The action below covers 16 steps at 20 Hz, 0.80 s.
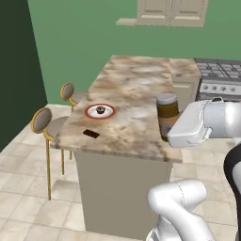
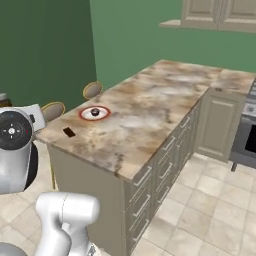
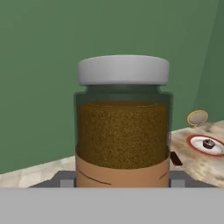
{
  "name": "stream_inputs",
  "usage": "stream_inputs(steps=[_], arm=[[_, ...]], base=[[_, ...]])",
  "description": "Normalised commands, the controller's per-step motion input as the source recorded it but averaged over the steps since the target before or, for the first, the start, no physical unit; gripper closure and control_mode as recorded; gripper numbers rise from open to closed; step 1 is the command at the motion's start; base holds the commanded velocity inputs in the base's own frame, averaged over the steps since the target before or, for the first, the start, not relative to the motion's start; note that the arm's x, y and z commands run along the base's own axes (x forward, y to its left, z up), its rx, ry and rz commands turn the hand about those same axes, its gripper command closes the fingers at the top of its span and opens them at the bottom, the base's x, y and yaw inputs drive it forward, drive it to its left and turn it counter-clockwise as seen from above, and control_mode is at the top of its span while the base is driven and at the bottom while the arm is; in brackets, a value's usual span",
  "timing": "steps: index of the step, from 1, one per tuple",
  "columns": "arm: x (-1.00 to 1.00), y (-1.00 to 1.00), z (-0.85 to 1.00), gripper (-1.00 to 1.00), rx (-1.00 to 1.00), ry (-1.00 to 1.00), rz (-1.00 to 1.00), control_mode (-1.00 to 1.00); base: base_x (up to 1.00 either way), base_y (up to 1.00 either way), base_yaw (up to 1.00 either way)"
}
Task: Take the cinnamon bottle from the cabinet and place it on the dining table, next to the plate with the cupcake. Then take the chocolate from the dining counter and place it on the cupcake plate.
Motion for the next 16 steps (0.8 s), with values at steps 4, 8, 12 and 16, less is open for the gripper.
stream_inputs(steps=[4, 8, 12, 16], arm=[[0.00, 0.00, 0.00, 1.00, 0.00, 0.00, 0.00, 1.00], [0.00, 0.00, 0.00, 1.00, 0.00, 0.00, 0.00, 1.00], [0.00, 0.00, 0.00, 1.00, 0.00, 0.00, 0.00, 1.00], [0.00, 0.00, 0.00, 1.00, 0.00, 0.00, 0.00, 1.00]], base=[[0.51, 0.61, -0.23], [0.41, 0.67, -0.21], [0.37, 0.70, -0.20], [0.35, 0.72, -0.20]])
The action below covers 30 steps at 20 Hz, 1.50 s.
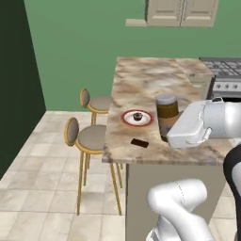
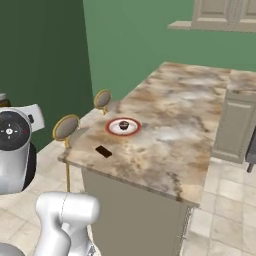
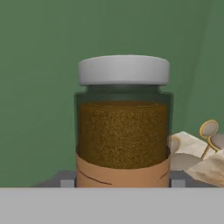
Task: Take the cinnamon bottle from the cabinet and place it on the dining table, next to the plate with the cupcake. Then take the chocolate from the dining counter and place it on the cupcake plate.
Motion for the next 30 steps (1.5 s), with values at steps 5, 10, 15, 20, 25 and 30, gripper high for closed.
stream_inputs(steps=[5, 10, 15, 20, 25, 30], arm=[[0.00, 0.00, 0.00, 1.00, 0.00, 0.00, 0.00, 1.00], [0.00, 0.00, 0.00, 1.00, 0.00, 0.00, 0.00, 1.00], [0.00, 0.00, 0.00, 1.00, 0.00, 0.00, 0.00, 1.00], [0.00, 0.00, 0.00, 1.00, 0.00, 0.00, 0.00, 1.00], [0.00, 0.00, 0.00, 1.00, 0.00, 0.00, 0.00, 1.00], [0.00, 0.00, 0.00, 1.00, 0.00, 0.00, 0.00, 1.00]], base=[[0.36, 0.69, -0.23], [0.36, 0.65, -0.28], [0.37, 0.62, -0.32], [0.39, 0.57, -0.38], [0.38, 0.55, -0.41], [0.28, 0.61, -0.36]])
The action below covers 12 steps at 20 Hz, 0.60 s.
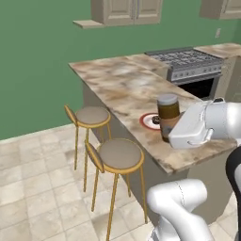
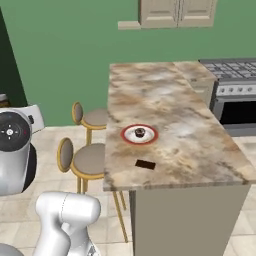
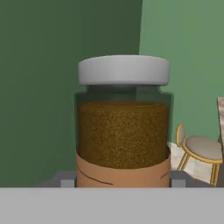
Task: Take the cinnamon bottle from the cabinet and place it on the dining table, next to the plate with the cupcake. Then take the chocolate from the dining counter and place it on the cupcake plate.
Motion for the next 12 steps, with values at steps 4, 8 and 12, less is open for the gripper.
stream_inputs(steps=[4, 8, 12], arm=[[0.00, 0.00, 0.00, 1.00, 0.00, 0.00, 0.00, 1.00], [0.00, 0.00, 0.00, 1.00, 0.00, 0.00, 0.00, 1.00], [0.00, 0.00, 0.00, 1.00, 0.00, 0.00, 0.00, 1.00]], base=[[0.10, 0.69, -0.31], [0.04, 0.68, -0.32], [0.10, 0.64, -0.37]])
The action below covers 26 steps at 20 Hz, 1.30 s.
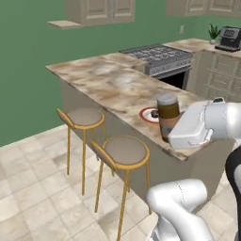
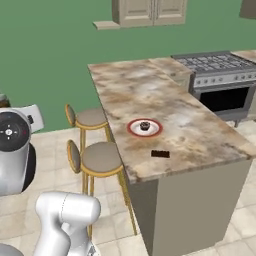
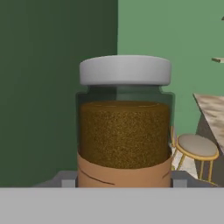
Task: Take the cinnamon bottle from the cabinet and place it on the dining table, next to the plate with the cupcake. Then take the chocolate from the dining counter and place it on the cupcake plate.
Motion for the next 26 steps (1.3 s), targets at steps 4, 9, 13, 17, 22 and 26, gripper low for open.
stream_inputs(steps=[4, 9, 13, 17, 22, 26], arm=[[0.00, 0.00, 0.00, 1.00, 0.00, 0.00, 0.00, 1.00], [0.00, 0.00, 0.00, 1.00, 0.00, 0.00, 0.00, 1.00], [0.00, 0.00, 0.00, 1.00, 0.00, 0.00, 0.00, 1.00], [0.00, 0.00, 0.00, 1.00, 0.00, 0.00, 0.00, 1.00], [0.00, 0.00, 0.00, 1.00, 0.00, 0.00, 0.00, 1.00], [0.00, 0.00, 0.00, 1.00, 0.00, 0.00, 0.00, 1.00]], base=[[0.21, 0.53, -0.48], [0.22, 0.54, -0.47], [0.15, 0.62, -0.38], [0.10, 0.66, -0.35], [-0.01, 0.71, -0.29], [-0.05, 0.72, -0.26]])
